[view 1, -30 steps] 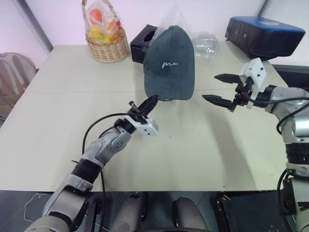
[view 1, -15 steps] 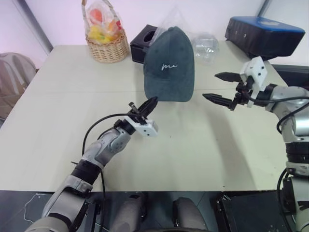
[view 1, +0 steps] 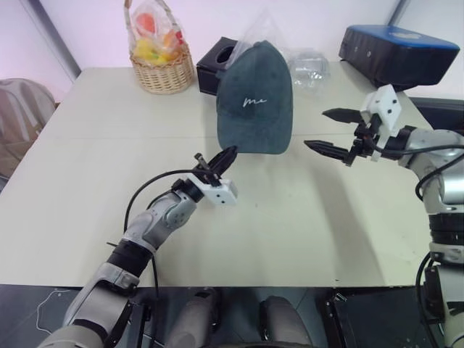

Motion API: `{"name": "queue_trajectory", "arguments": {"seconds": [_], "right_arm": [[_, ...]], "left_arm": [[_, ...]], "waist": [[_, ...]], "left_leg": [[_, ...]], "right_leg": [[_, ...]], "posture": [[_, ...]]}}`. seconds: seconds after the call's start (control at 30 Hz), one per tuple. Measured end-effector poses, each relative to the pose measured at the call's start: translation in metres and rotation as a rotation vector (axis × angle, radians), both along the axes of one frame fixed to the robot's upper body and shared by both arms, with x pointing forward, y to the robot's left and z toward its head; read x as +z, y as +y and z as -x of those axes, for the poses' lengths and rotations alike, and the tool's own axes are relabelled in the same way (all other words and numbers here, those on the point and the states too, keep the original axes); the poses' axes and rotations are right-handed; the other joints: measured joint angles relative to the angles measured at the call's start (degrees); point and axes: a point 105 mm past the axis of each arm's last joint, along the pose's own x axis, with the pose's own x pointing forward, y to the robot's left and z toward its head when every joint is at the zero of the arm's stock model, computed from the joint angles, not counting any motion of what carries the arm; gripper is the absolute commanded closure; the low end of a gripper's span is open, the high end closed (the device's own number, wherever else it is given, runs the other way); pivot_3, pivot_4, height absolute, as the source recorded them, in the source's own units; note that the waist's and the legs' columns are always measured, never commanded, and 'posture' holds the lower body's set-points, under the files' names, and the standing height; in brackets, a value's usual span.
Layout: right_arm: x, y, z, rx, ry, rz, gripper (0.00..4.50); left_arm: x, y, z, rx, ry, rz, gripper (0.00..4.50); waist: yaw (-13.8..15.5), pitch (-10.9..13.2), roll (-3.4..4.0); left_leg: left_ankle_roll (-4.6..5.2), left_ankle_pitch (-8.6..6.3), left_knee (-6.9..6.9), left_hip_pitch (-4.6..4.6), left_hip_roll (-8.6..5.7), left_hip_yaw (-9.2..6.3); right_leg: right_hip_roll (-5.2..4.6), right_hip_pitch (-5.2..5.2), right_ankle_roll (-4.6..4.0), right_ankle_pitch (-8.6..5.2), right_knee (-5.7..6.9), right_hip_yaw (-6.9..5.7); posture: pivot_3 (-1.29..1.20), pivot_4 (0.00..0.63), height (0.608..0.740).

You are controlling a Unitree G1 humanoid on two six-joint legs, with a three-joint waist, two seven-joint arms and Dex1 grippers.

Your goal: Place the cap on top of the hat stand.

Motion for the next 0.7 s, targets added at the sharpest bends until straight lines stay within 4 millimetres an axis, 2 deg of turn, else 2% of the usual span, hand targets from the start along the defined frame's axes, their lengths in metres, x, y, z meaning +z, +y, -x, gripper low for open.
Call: {"name": "queue_trajectory", "arguments": {"seconds": [0.2, 0.27, 0.33, 0.53, 0.7], "right_arm": [[0.0003, 0.0001, 0.0, 0.0, -0.001, 0.0, 0.0], [0.0003, 0.0001, -0.0001, 0.0, -0.001, 0.0, 0.0], [0.0005, 0.0001, -0.0001, 0.0, -0.002, 0.0, 0.0], [-0.0002, -0.0007, -0.0005, -0.002, 0.002, -0.002, 0.0], [-0.0002, -0.0007, -0.0005, -0.003, 0.002, -0.001, 0.0]], "left_arm": [[-0.0002, -0.0004, -0.0005, 0.001, 0.007, -0.003, 4.32], [0.0, -0.0009, -0.0004, 0.0, 0.011, -0.008, 3.75], [-0.0062, 0.0003, -0.0027, 0.009, 0.044, -0.024, 2.96], [-0.0086, 0.0007, -0.0036, 0.011, 0.059, -0.032, 0.04], [-0.0097, -0.0001, -0.003, 0.002, 0.068, -0.041, 0.04]], "waist": [[0.01, 0.0, 0.0], [0.02, 0.0, 0.0], [0.0, 0.0, 0.0], [0.0, 0.0, 0.0], [-0.01, 0.0, 0.0]], "left_leg": [[0.0, 0.0, 0.0, 0.0, 0.0, 0.0], [0.0, 0.0, 0.0, 0.0, 0.0, 0.0], [0.0, 0.0, 0.0, -0.01, 0.0, 0.0], [0.0, 0.0, 0.0, -0.01, 0.0, 0.0], [0.0, 0.0, 0.0, -0.01, 0.0, 0.0]], "right_leg": [[0.0, 0.0, 0.0, 0.0, 0.0, 0.0], [0.0, 0.01, 0.0, 0.0, 0.0, 0.0], [0.0, -0.02, 0.0, 0.0, 0.0, 0.0], [0.0, -0.01, 0.0, 0.0, 0.0, 0.0], [0.0, -0.02, 0.0, 0.0, 0.0, 0.0]], "posture": [[0.0, 0.15, 0.74], [0.0, 0.15, 0.74], [0.0, 0.15, 0.74], [0.0, 0.15, 0.74], [0.0, 0.15, 0.74]]}}
